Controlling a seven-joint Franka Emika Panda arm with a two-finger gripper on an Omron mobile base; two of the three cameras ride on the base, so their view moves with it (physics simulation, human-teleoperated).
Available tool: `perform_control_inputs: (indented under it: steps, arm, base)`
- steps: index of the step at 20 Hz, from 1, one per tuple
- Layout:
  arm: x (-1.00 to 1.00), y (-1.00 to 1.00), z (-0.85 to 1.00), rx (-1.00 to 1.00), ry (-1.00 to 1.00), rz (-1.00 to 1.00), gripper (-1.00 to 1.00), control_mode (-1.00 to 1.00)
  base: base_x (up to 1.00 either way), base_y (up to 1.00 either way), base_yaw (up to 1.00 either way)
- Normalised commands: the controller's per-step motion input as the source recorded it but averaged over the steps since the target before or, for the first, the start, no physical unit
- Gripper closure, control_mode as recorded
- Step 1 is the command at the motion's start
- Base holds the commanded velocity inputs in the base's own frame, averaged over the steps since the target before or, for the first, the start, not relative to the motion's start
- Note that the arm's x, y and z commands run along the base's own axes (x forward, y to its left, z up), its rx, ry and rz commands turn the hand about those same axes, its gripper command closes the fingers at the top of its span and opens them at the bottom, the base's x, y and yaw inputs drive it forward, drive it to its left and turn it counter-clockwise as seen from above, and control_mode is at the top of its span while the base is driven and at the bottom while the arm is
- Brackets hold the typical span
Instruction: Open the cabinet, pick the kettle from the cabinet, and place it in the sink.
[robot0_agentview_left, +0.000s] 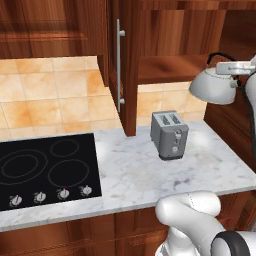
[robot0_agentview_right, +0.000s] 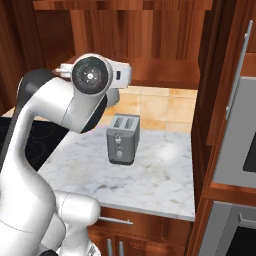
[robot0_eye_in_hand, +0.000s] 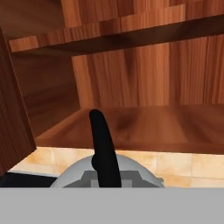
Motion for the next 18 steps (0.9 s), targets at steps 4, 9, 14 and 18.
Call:
perform_control_inputs:
  steps: [4, 9, 14, 18]
  arm:
    - [-0.51, 0.2, -0.36, -0.06, -0.11, 0.0, 1.0, -1.0]
    - [-0.37, 0.25, -0.4, -0.03, -0.05, 0.0, 1.0, -1.0]
    - [-0.17, 0.29, -0.44, 0.0, -0.05, 0.02, 1.0, -1.0]
    - [0.04, 0.21, -0.33, 0.01, 0.0, 0.09, 1.0, -1.0]
  base:
    - [0.0, 0.0, 0.0]
    - [0.0, 0.0, 0.0]
    - [0.0, 0.0, 0.0]
    - [0.0, 0.0, 0.0]
